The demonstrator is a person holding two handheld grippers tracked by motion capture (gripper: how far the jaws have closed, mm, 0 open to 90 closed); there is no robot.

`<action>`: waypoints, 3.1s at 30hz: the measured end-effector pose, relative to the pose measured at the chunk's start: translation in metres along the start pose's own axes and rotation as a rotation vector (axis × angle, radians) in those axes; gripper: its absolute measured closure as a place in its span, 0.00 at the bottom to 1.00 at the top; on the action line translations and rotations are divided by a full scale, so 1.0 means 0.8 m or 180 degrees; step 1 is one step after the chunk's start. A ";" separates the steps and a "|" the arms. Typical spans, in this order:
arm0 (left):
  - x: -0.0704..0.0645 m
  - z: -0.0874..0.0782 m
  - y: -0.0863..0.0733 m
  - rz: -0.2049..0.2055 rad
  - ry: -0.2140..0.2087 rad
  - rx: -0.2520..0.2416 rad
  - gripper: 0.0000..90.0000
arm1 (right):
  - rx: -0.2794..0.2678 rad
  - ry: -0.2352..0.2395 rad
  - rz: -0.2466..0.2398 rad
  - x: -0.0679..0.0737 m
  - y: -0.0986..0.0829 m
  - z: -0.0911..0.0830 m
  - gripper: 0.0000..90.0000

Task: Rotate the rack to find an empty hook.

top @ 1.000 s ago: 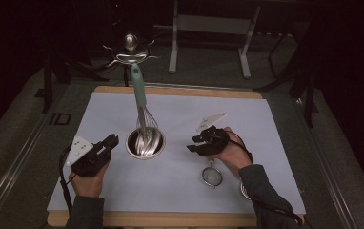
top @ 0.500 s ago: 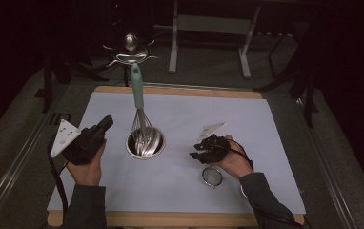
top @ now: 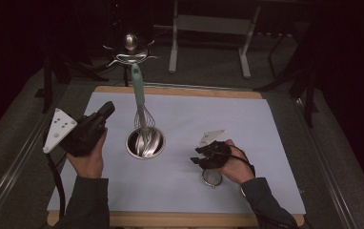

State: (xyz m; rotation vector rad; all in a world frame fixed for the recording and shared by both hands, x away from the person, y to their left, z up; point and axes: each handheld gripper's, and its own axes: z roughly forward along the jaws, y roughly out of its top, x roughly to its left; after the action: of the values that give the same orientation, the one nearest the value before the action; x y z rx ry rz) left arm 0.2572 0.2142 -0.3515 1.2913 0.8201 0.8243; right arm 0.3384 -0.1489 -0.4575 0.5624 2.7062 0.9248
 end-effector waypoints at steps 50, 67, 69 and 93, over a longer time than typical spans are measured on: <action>0.026 0.071 0.073 0.0092 0.0393 -0.0338 1.00 | -0.0066 -0.0043 0.0167 -0.004 -0.033 -0.004 0.61; 0.035 0.090 0.081 0.0174 0.0527 -0.0159 1.00 | -0.0061 -0.0065 0.0195 -0.007 -0.040 -0.007 0.61; 0.036 0.092 0.082 0.0186 0.0534 -0.0135 1.00 | -0.0066 -0.0064 0.0192 -0.007 -0.041 -0.008 0.61; 0.050 0.072 0.080 0.0265 0.0393 0.0132 1.00 | -0.0058 -0.0134 0.0239 -0.015 -0.048 -0.018 0.60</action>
State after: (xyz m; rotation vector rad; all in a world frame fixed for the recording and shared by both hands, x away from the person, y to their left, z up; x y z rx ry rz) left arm 0.3233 0.2278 -0.2848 1.3284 0.8898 0.9655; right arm 0.3332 -0.1896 -0.4692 0.6762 2.6531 0.9443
